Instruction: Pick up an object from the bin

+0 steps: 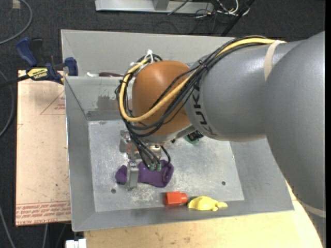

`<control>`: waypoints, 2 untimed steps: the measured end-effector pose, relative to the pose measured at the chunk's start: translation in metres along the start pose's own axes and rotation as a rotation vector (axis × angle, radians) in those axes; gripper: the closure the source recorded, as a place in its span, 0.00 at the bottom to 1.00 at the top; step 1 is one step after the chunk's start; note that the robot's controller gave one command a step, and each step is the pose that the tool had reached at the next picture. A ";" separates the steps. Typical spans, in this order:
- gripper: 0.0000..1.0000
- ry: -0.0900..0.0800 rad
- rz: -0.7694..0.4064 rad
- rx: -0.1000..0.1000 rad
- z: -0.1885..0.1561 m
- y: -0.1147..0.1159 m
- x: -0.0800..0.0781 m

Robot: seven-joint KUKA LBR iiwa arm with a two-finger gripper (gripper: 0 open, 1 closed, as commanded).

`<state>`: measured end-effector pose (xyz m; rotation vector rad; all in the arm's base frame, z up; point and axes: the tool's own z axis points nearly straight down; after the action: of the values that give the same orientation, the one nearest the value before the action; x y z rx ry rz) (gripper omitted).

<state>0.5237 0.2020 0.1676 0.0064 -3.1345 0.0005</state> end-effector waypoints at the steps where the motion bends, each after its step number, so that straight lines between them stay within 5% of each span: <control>1: 0.00 -0.007 0.003 -0.001 -0.004 -0.001 -0.002; 2: 1.00 -0.001 -0.186 -0.002 0.098 -0.057 0.007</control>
Offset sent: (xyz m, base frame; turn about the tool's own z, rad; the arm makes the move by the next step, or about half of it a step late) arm -0.0075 -0.0581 -0.0976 -0.1879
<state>0.5167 0.1446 0.0701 0.2968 -3.1215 -0.0034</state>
